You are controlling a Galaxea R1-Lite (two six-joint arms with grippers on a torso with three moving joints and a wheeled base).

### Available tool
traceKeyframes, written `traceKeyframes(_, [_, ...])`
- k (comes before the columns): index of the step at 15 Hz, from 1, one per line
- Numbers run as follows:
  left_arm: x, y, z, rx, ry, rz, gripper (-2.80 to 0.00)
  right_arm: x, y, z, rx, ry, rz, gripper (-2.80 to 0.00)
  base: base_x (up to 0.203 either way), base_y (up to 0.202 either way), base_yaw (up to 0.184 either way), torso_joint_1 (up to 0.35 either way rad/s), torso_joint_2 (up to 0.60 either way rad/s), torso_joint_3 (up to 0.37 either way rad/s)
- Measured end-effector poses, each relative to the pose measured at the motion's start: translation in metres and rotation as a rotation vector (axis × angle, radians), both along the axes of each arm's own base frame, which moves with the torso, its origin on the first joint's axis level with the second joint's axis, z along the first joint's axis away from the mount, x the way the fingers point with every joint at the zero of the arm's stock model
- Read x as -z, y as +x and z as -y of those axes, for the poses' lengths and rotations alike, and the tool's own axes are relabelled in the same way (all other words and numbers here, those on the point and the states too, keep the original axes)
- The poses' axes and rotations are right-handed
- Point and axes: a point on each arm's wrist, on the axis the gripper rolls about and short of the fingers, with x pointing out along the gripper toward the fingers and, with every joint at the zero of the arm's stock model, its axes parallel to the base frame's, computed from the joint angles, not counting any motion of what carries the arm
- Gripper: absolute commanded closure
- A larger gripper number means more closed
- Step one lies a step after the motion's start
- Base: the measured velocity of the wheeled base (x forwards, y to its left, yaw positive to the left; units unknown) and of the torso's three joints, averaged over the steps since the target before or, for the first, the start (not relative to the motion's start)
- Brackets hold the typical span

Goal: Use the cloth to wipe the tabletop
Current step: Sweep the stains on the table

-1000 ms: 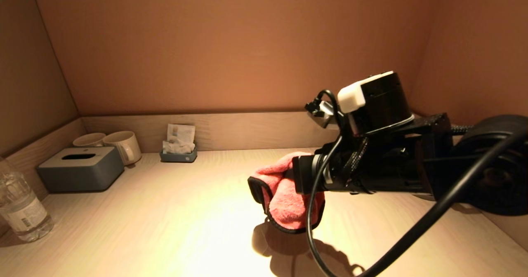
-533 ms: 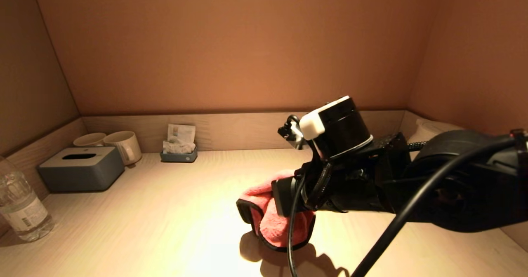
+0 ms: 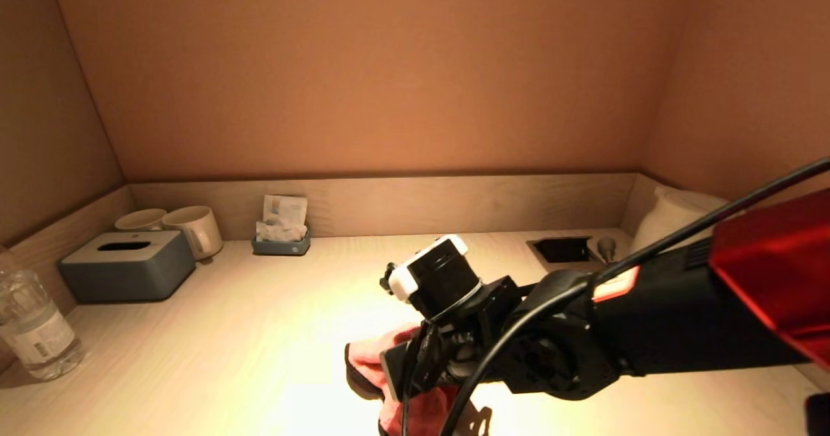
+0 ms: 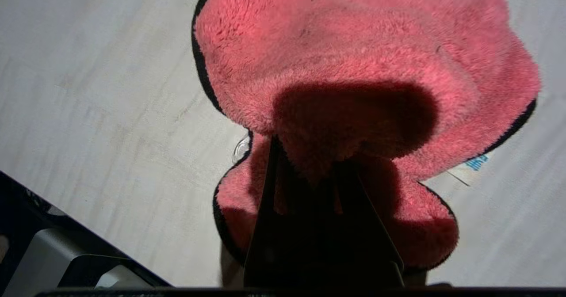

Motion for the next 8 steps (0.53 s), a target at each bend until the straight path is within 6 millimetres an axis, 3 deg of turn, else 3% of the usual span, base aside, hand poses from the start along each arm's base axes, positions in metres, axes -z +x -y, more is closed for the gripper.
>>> traceKeyframes(4, [0.000, 0.000, 0.000, 0.000, 0.000, 0.001, 0.00, 0.027, -0.010, -0.025, -0.066, -0.023, -0.022, 0.00, 0.000, 0.000, 0.000, 0.000, 0.00, 0.000])
traceKeyframes(8, [0.000, 0.000, 0.000, 0.001, 0.000, 0.000, 0.00, 0.035, -0.027, -0.058, -0.157, -0.024, -0.018, 0.00, 0.000, 0.000, 0.000, 0.000, 0.00, 0.000])
